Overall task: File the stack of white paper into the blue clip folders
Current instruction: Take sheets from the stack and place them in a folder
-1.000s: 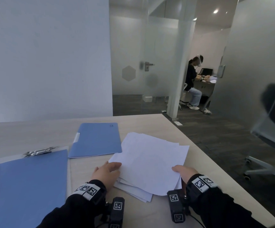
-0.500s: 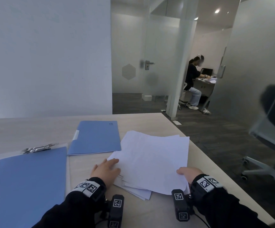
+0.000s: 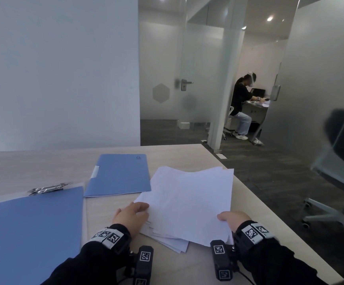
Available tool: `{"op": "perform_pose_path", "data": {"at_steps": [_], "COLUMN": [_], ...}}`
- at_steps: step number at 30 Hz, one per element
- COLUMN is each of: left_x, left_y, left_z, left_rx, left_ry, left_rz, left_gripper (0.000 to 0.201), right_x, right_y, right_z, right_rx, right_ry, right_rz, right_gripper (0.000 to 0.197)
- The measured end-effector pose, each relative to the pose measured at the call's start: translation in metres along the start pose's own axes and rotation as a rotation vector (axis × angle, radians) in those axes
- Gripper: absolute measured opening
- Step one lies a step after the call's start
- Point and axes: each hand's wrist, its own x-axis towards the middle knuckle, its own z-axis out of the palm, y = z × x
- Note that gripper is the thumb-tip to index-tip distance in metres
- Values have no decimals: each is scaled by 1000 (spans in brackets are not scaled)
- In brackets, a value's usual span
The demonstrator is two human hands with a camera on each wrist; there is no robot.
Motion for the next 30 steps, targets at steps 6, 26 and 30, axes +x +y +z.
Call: {"op": "perform_pose_path", "data": {"at_steps": [6, 26, 30], "left_x": [-1, -57, -69], "left_y": [3, 20, 19], "left_z": [-7, -67, -66], "left_rx": [-210, -895, -885], "left_ry": [72, 208, 250], "left_rz": [-4, 177, 202], "left_gripper": [25, 24, 13], "right_x": [-26, -98, -107], "right_y": [4, -13, -13], "right_z": [-17, 39, 44], "right_rx": [160, 532, 552], "right_ry": [12, -364, -280], "right_rz": [-190, -473, -569], "right_gripper": [6, 19, 17]}}
